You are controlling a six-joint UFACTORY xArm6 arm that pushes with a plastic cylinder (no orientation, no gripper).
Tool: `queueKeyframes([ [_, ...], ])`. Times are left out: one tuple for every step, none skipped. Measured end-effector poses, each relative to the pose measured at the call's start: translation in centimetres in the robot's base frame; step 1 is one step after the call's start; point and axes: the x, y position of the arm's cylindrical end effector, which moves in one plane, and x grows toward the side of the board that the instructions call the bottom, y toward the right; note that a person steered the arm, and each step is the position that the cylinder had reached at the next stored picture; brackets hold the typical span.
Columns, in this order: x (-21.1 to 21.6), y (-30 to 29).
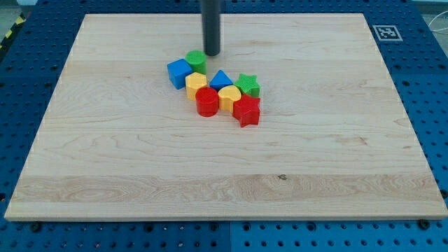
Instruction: Push the blue cube a bit down and right
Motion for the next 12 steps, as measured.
queueKeyframes([
  [1.2, -4.5],
  [1.9, -6.1],
  [3.5, -4.7],
  [6.5, -4.0],
  [7.3, -4.4],
  [9.3, -8.2],
  [10.9, -8.1],
  [10.1, -6.1],
  [10.2, -5.8],
  [10.1, -5.6],
  [9.0, -3.8],
  [8.3, -1.8],
])
